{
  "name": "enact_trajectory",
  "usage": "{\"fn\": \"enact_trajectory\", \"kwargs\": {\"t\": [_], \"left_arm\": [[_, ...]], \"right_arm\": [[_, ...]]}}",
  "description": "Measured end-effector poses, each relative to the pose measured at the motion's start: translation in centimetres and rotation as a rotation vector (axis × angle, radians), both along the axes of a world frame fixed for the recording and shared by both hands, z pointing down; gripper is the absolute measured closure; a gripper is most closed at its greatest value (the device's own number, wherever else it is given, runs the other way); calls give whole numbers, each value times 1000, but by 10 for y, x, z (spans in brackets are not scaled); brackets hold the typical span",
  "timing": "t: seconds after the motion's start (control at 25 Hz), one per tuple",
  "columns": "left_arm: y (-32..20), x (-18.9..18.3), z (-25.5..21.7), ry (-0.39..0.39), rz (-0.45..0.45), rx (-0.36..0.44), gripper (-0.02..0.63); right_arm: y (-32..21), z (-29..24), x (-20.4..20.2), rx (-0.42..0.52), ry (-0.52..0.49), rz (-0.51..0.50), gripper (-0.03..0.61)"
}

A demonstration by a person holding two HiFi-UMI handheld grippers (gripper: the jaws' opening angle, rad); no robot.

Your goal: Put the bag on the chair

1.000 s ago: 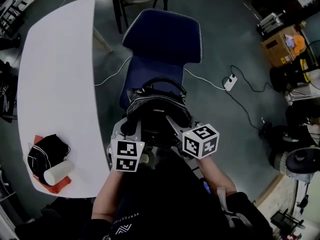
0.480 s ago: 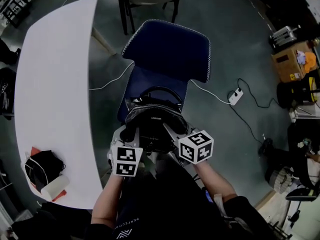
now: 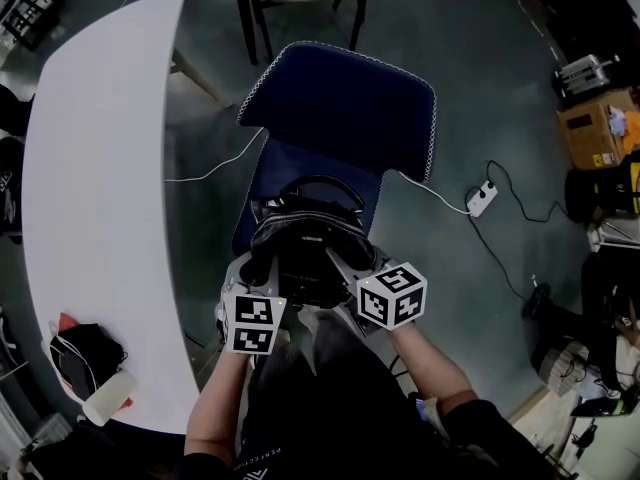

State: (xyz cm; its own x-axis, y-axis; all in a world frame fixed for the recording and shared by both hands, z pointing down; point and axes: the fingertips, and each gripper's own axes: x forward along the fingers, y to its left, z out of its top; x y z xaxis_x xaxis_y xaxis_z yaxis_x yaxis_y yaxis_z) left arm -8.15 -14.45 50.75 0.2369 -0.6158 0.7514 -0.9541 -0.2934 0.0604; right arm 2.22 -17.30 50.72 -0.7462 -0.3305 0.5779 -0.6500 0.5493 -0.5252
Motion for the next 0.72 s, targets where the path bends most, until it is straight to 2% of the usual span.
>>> {"fn": "enact_trajectory", "kwargs": {"t": [0.48,0.72], "left_arm": [[-27,1,43,-1,2,-60,568],[-38,8,58,-11,16,-65,568]], "right_arm": [[-25,44,2,-44,6,15,518],[-39,63,9,-54,9,27,511]]}}
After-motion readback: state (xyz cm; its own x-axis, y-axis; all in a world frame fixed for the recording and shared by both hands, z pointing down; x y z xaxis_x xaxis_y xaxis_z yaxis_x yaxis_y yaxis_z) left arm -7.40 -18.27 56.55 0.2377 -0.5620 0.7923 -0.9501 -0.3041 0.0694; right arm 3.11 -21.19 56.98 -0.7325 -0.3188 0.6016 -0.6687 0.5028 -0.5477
